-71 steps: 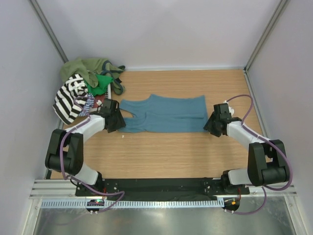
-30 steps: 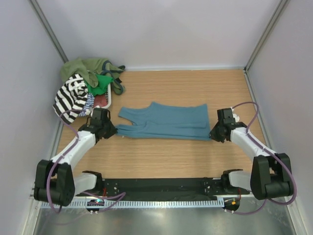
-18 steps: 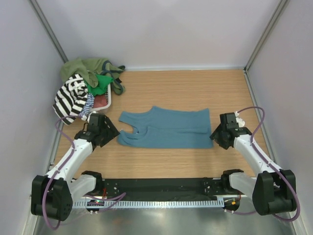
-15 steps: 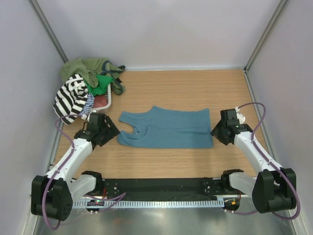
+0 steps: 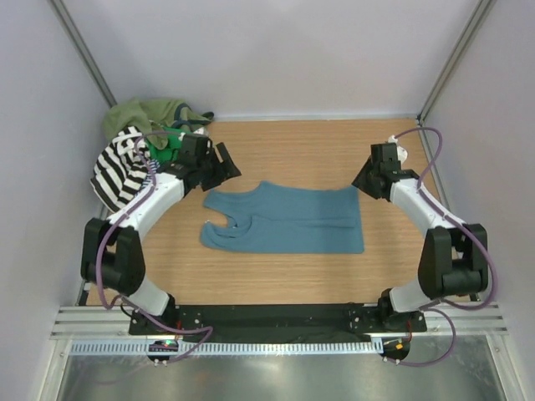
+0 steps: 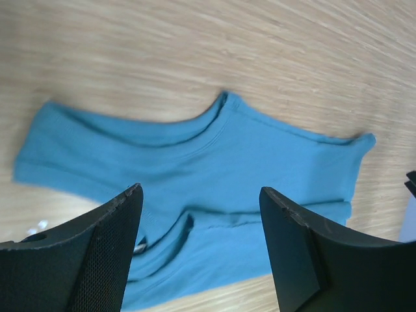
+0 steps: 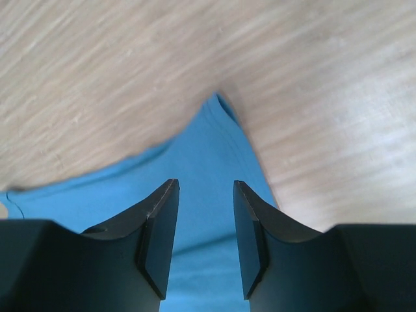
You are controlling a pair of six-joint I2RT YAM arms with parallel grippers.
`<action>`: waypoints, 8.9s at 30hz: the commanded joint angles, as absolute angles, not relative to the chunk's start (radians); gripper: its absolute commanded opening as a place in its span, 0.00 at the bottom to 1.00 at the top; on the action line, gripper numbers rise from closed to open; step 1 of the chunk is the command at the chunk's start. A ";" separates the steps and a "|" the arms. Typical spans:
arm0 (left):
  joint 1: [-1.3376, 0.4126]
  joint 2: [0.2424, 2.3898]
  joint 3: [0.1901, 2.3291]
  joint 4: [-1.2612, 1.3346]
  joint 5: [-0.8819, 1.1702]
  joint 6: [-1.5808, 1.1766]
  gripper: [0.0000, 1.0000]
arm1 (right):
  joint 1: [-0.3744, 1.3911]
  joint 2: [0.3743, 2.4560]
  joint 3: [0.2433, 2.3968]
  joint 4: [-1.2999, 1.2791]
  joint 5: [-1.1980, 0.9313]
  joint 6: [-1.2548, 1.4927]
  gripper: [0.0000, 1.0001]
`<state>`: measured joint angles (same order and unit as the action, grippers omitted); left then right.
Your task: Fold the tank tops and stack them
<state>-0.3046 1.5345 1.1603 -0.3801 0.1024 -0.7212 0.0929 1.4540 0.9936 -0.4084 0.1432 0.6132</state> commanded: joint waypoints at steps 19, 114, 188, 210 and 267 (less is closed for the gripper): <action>-0.396 2.068 1.604 -0.374 0.224 -0.693 0.68 | 0.058 1.861 1.246 -0.324 0.092 0.563 0.40; -0.893 1.430 0.842 -0.357 -0.514 -0.839 0.00 | 0.071 1.108 0.598 -0.423 0.029 0.676 0.05; -0.304 1.436 0.653 -0.147 -0.264 -0.822 0.00 | 0.095 1.270 0.592 -0.354 -0.005 0.643 0.21; -0.305 1.010 0.597 -0.405 -0.220 -0.900 0.75 | 0.097 1.281 0.710 -0.416 0.080 0.586 0.22; -0.356 1.715 0.945 -0.321 -0.371 -1.298 0.00 | 0.238 1.493 0.779 -0.393 0.176 0.583 0.19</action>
